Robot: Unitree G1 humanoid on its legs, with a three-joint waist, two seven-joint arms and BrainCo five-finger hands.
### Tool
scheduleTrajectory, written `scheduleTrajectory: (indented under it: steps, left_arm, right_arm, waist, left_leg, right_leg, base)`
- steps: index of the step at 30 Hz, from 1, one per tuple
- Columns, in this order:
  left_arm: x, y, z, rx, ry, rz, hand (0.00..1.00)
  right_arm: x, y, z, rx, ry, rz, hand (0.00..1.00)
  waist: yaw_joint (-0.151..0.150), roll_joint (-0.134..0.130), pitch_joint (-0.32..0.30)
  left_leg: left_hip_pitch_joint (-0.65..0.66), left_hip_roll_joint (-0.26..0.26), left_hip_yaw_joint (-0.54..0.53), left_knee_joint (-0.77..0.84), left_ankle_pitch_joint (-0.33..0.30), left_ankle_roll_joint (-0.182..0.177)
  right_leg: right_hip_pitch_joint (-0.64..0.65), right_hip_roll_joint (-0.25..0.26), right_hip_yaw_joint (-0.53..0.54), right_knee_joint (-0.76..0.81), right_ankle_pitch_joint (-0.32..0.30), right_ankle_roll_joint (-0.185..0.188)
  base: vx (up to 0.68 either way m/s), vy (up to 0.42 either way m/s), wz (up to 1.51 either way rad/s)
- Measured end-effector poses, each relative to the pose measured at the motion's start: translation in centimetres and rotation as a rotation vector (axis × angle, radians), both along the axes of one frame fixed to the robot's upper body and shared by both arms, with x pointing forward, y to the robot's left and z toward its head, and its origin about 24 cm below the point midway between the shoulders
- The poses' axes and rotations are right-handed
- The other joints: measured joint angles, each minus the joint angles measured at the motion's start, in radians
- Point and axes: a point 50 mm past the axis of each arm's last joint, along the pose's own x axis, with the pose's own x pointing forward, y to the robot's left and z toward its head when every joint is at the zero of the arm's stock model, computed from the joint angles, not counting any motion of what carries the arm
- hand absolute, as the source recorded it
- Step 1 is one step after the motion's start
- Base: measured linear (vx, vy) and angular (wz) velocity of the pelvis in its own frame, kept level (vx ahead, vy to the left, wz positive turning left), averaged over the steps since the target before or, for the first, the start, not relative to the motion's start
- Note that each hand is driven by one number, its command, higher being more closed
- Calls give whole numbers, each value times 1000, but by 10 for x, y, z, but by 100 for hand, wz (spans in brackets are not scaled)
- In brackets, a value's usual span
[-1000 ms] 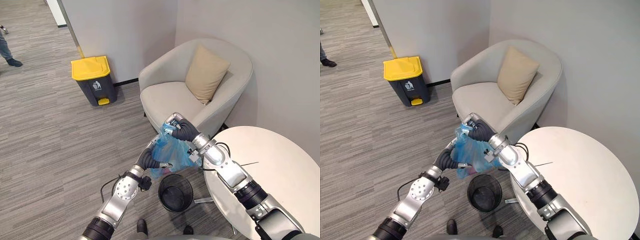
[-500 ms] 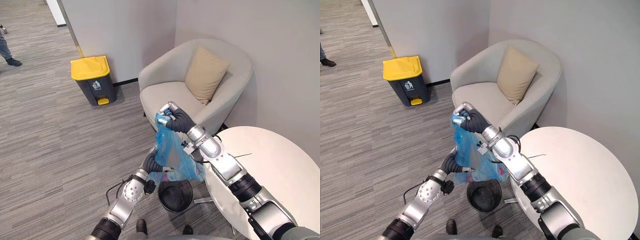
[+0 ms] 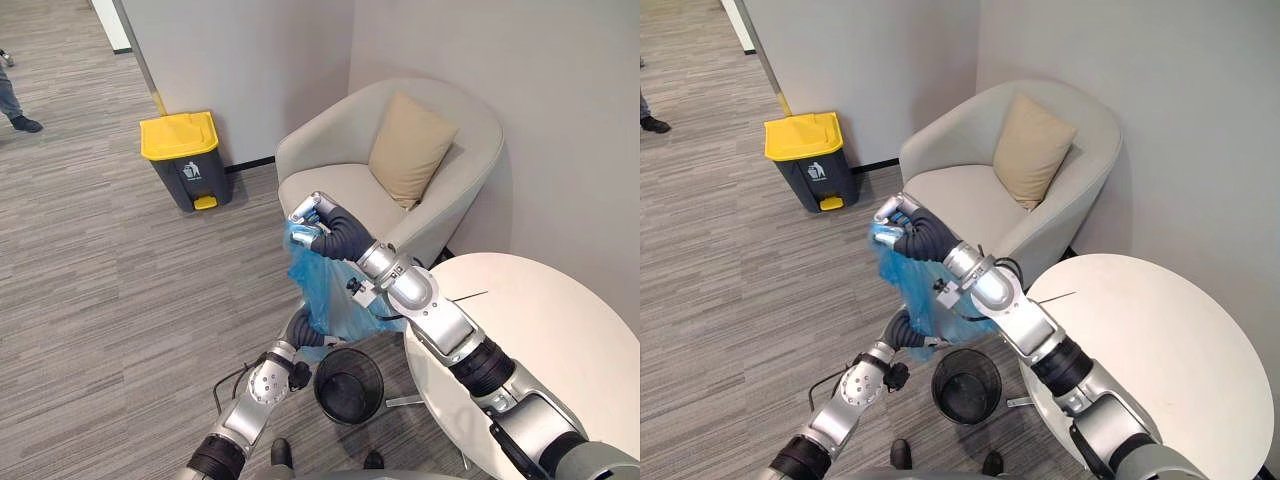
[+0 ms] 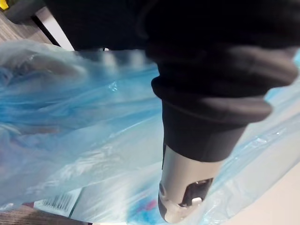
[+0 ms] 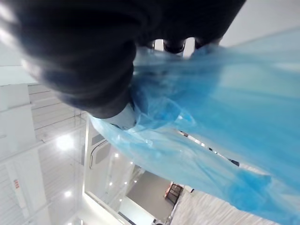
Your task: Gather rubbish on tea table into small bin, then transfer packed bag to large trash can.
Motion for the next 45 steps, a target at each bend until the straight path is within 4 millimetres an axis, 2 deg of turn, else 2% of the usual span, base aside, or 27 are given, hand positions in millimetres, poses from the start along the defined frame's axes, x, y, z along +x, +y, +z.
scheduleTrajectory:
  steps: [3,4,7,11,19,26,27,30,35,40,45]
  left_arm:
    - [-2,0,-1,-5,0,2,0]
    - [-3,0,-2,-6,1,0,100]
    - [-1,-5,0,-7,-9,10,100]
    - [14,-14,17,-27,-61,21,100]
    - [16,-17,19,-45,-79,58,100]
    - [17,-16,21,-67,-86,94,100]
    - [17,-16,21,-66,-86,95,100]
    - [17,-15,20,-67,-84,101,100]
    - [15,-4,17,-87,-65,165,100]
    - [8,18,8,-101,-33,281,100]
    - [3,36,8,-109,-39,358,100]
  right_arm:
    - [-4,7,-3,8,23,36,100]
    - [-5,8,-3,6,25,43,100]
    - [-12,19,-7,-1,37,87,100]
    - [-16,28,-5,50,70,129,100]
    - [-22,32,3,101,69,168,100]
    - [-24,33,1,111,80,180,100]
    - [-25,33,0,113,82,180,0]
    - [-28,30,-7,107,63,160,0]
    - [-31,12,-28,62,63,55,0]
    - [-25,-27,-52,-26,72,-118,0]
    - [-24,-55,-57,-100,31,-235,0]
  waist:
    - [0,0,0]
    - [0,0,0]
    - [-1,0,0]
    - [-2,0,0]
    - [-3,0,0]
    - [-4,0,0]
    - [-4,0,0]
    - [-3,0,0]
    - [-5,-1,0]
    - [-5,-4,0]
    - [-7,-9,1]
  left_leg:
    - [0,0,0,0,0,0]
    - [0,0,0,0,-1,-1]
    - [0,1,0,0,-3,-5]
    - [0,1,0,1,0,-1]
    - [0,1,0,1,0,-1]
    - [0,1,0,0,0,-1]
    - [0,1,0,0,0,-1]
    - [0,1,-1,0,0,-1]
    - [0,2,-1,-6,-1,-2]
    - [0,5,-1,-6,-2,-3]
    - [0,2,-1,-6,0,-1]
  right_leg:
    - [0,0,0,0,0,0]
    - [0,0,0,0,0,0]
    - [-1,0,0,0,0,0]
    - [0,0,0,0,0,0]
    - [0,1,1,0,0,0]
    - [0,0,1,0,0,0]
    - [0,-1,1,1,0,0]
    - [0,-1,1,1,0,0]
    - [0,-3,1,2,-1,1]
    - [0,-3,0,2,-2,2]
    - [0,-2,-1,2,-7,9]
  base:
    - [0,0,0]
    - [0,0,0]
    - [0,0,0]
    - [0,0,0]
    - [0,0,0]
    - [0,0,0]
    - [0,0,0]
    - [0,0,0]
    - [0,0,0]
    - [0,0,0]
    - [0,0,0]
